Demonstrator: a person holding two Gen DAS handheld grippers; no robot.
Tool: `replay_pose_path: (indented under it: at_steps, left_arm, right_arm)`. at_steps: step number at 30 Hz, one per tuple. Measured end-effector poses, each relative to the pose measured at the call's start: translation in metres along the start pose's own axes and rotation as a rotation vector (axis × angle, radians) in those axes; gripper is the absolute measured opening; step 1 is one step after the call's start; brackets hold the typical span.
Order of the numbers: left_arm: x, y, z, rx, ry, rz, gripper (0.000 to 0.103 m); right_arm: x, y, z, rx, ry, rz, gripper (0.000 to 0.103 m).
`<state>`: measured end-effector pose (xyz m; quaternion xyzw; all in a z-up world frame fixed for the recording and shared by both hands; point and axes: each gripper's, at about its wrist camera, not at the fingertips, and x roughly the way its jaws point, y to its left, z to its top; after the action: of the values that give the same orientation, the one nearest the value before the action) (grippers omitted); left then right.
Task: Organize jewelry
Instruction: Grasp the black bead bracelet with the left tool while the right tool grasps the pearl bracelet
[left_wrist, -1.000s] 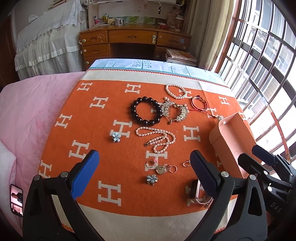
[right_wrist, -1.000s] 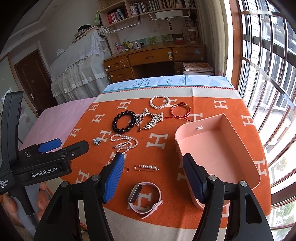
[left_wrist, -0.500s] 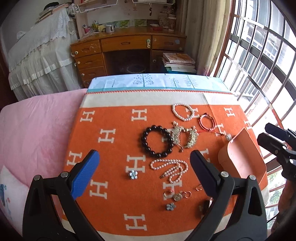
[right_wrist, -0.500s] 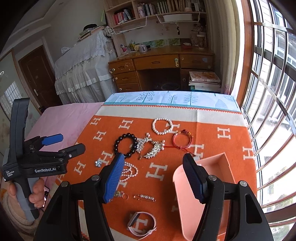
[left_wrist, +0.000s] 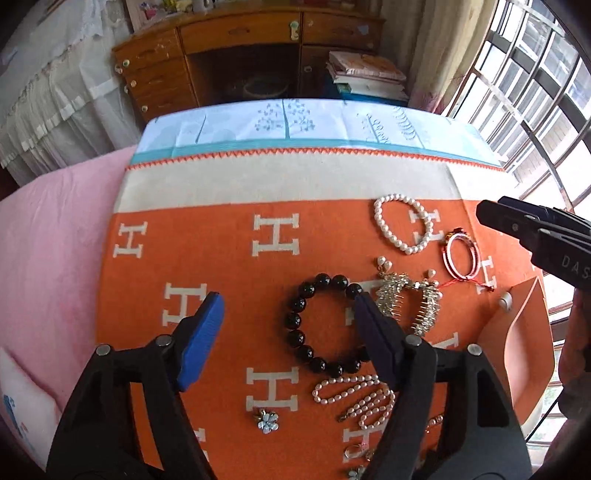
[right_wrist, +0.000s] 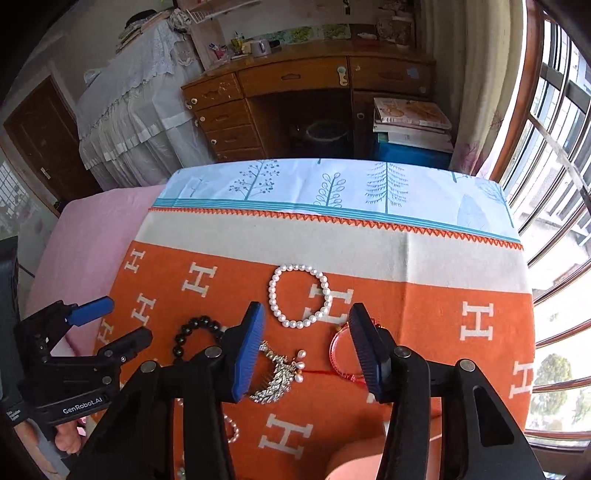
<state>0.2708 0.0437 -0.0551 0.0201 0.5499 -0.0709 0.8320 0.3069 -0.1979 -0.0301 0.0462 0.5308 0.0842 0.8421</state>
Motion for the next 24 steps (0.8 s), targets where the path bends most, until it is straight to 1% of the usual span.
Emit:
replay_pose_path:
  at_steps: [2, 5, 7, 9, 12, 13, 14, 15, 16, 17, 18, 19, 21, 24]
  left_arm:
    - [0.021, 0.005, -0.001, -0.022, 0.033, -0.008, 0.07]
    - [0.046, 0.007, -0.007, -0.036, 0.063, -0.004, 0.069]
    - [0.056, 0.007, -0.01, -0.035, 0.078, -0.001, 0.067]
    - [0.064, 0.006, -0.013, -0.028, 0.089, 0.002, 0.065]
    - [0.071, 0.004, -0.017, -0.019, 0.117, 0.004, 0.057]
    - [0.073, 0.003, -0.018, -0.018, 0.128, 0.003, 0.053]
    - [0.076, 0.001, -0.019, -0.016, 0.142, 0.002, 0.047]
    - [0.077, -0.001, -0.02, -0.011, 0.15, 0.011, 0.046]
    - [0.075, -0.003, -0.021, -0.001, 0.136, 0.02, 0.039]
    - [0.074, -0.005, -0.021, 0.003, 0.134, 0.012, 0.027]
    - [0.073, -0.006, -0.022, 0.001, 0.134, 0.012, 0.018]
    - [0.071, -0.007, -0.022, -0.003, 0.137, 0.014, 0.012]
    - [0.068, -0.01, -0.024, 0.0, 0.13, 0.023, 0.012]
    - [0.052, -0.013, -0.028, 0.01, 0.088, 0.046, 0.012]
  right_arm:
    - [0.029, -0.008, 0.007, 0.032, 0.037, 0.007, 0.041]
    - [0.068, -0.015, 0.012, 0.07, 0.075, 0.034, 0.037]
    - [0.08, -0.018, 0.02, 0.054, 0.081, 0.021, 0.036]
    - [0.097, -0.018, 0.019, 0.052, 0.086, 0.012, 0.036]
    - [0.117, -0.017, 0.017, 0.042, 0.11, -0.019, 0.03]
    - [0.12, -0.015, 0.016, 0.036, 0.108, -0.027, 0.028]
    - [0.119, -0.012, 0.014, 0.019, 0.096, -0.043, 0.024]
    - [0.121, -0.01, 0.014, 0.007, 0.103, -0.055, 0.024]
    - [0.122, -0.007, 0.014, -0.003, 0.1, -0.063, 0.01]
    - [0.123, -0.005, 0.013, -0.011, 0.107, -0.068, 0.008]
    - [0.122, -0.004, 0.012, -0.019, 0.105, -0.068, 0.008]
    - [0.121, -0.004, 0.011, -0.021, 0.104, -0.067, 0.008]
    - [0.114, -0.003, 0.006, -0.019, 0.094, -0.06, 0.008]
    - [0.089, -0.001, 0.001, -0.01, 0.047, -0.023, 0.007]
